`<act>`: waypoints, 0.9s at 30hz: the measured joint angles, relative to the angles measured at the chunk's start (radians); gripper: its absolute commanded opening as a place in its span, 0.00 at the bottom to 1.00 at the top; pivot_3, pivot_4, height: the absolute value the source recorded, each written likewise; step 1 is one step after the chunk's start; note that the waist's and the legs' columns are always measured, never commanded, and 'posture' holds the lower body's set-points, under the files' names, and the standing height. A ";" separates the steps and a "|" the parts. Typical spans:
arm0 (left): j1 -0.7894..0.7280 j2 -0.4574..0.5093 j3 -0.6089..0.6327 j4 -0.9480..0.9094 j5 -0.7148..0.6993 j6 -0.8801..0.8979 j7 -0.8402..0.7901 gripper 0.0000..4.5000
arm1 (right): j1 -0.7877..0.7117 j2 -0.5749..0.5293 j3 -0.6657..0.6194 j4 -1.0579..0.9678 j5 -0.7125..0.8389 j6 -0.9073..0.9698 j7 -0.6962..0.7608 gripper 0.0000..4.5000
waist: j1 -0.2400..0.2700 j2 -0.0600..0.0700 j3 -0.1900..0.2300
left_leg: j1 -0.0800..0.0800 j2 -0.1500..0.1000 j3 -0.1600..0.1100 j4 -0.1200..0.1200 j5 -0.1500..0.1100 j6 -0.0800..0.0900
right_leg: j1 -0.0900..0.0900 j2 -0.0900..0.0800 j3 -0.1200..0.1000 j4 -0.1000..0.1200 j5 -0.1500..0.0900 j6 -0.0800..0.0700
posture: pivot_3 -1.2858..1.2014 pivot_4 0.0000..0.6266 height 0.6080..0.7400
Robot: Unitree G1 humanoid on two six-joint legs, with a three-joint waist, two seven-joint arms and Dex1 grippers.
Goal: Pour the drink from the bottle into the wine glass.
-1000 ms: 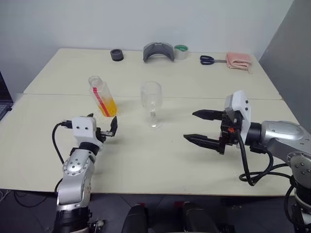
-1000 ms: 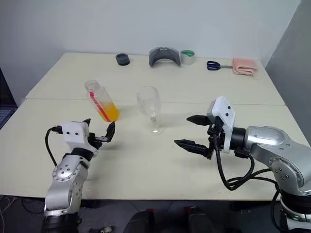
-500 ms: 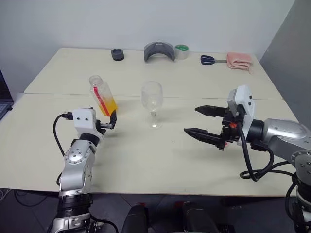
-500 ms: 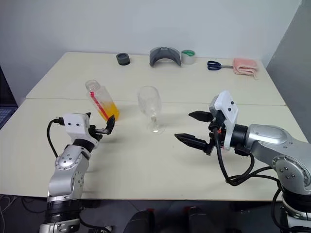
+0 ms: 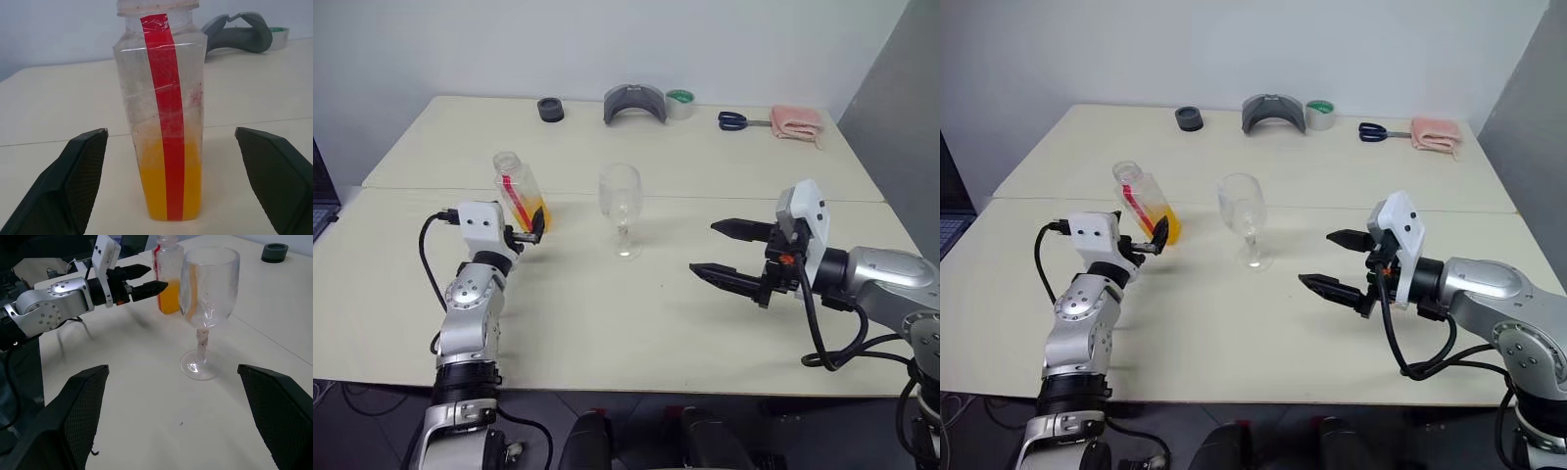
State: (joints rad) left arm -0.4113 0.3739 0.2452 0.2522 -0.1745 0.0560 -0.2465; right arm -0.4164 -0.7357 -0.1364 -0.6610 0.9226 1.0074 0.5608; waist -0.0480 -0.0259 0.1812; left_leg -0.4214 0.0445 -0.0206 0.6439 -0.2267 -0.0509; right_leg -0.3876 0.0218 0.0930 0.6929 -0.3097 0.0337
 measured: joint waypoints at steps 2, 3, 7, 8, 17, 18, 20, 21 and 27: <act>-0.036 0.006 -0.002 0.063 0.005 -0.026 -0.008 1.00 | 0.001 -0.001 0.000 0.000 0.000 -0.002 0.000 1.00 | 0.000 0.000 0.000 | 0.000 0.000 0.000 0.000 0.000 0.000 | 0.000 0.000 0.000 0.000 0.000 0.000 | 0.52 0.24 1.00; -0.053 0.008 -0.002 0.093 0.007 -0.041 -0.010 1.00 | 0.001 -0.002 0.000 0.000 0.000 -0.003 -0.001 1.00 | 0.000 0.000 0.000 | 0.000 0.000 0.000 0.000 0.000 0.000 | 0.000 0.000 0.000 0.000 0.000 0.000 | 0.52 0.24 1.00; -0.144 0.017 -0.003 0.236 0.021 -0.103 -0.026 1.00 | 0.001 -0.002 0.000 0.000 0.000 -0.003 -0.005 1.00 | 0.002 0.000 0.000 | -0.002 0.000 -0.001 0.000 0.000 0.000 | 0.000 0.000 -0.002 -0.001 0.000 0.000 | 0.52 0.24 1.00; -0.157 0.018 -0.003 0.258 0.022 -0.116 -0.028 1.00 | 0.001 -0.003 0.000 0.000 0.000 -0.003 -0.006 1.00 | 0.002 0.000 0.000 | -0.002 0.000 -0.001 0.000 0.000 0.000 | 0.000 0.000 -0.002 -0.001 0.000 0.000 | 0.52 0.24 1.00; -0.328 0.026 -0.013 0.617 0.042 -0.280 -0.102 0.81 | 0.001 -0.010 -0.006 -0.009 0.015 0.000 -0.040 1.00 | 0.005 0.000 0.000 | -0.004 -0.001 -0.002 0.000 0.000 0.000 | -0.001 0.000 -0.004 -0.003 0.001 0.000 | 0.52 0.24 1.00; -0.338 0.026 -0.014 0.646 0.042 -0.293 -0.115 0.74 | 0.001 -0.012 -0.010 -0.011 0.023 0.000 -0.043 1.00 | 0.005 0.000 0.000 | -0.005 -0.001 -0.002 0.000 0.000 0.000 | -0.001 0.000 -0.004 -0.003 0.001 0.000 | 0.52 0.24 1.00; -0.351 0.026 -0.014 0.682 0.041 -0.317 -0.128 0.59 | 0.001 -0.014 -0.012 -0.015 0.034 0.002 -0.051 1.00 | 0.006 0.000 0.000 | -0.005 0.000 -0.002 0.000 0.000 0.000 | -0.001 0.000 -0.004 -0.003 0.001 0.000 | 0.52 0.24 1.00; -0.359 0.027 -0.014 0.698 0.041 -0.328 -0.136 0.52 | 0.001 -0.016 -0.015 -0.017 0.042 0.002 -0.058 1.00 | 0.007 0.000 0.000 | -0.005 -0.001 -0.002 0.000 0.000 0.000 | -0.001 0.000 -0.004 -0.003 0.001 0.000 | 0.52 0.24 1.00; -0.382 0.027 -0.014 0.751 0.042 -0.364 -0.144 0.36 | 0.001 -0.027 -0.026 -0.033 0.060 0.003 -0.087 1.00 | 0.010 0.000 0.000 | -0.005 -0.001 -0.002 0.000 0.000 0.000 | -0.001 -0.001 -0.005 -0.003 0.001 0.000 | 0.52 0.24 1.00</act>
State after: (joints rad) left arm -0.7929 0.4004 0.2310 1.0029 -0.1328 -0.3077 -0.3905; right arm -0.4159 -0.7631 -0.1628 -0.6940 0.9830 1.0106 0.4733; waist -0.0383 -0.0259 0.1812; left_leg -0.4268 0.0437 -0.0230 0.6442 -0.2267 -0.0510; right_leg -0.3891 0.0209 0.0884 0.6899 -0.3092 0.0341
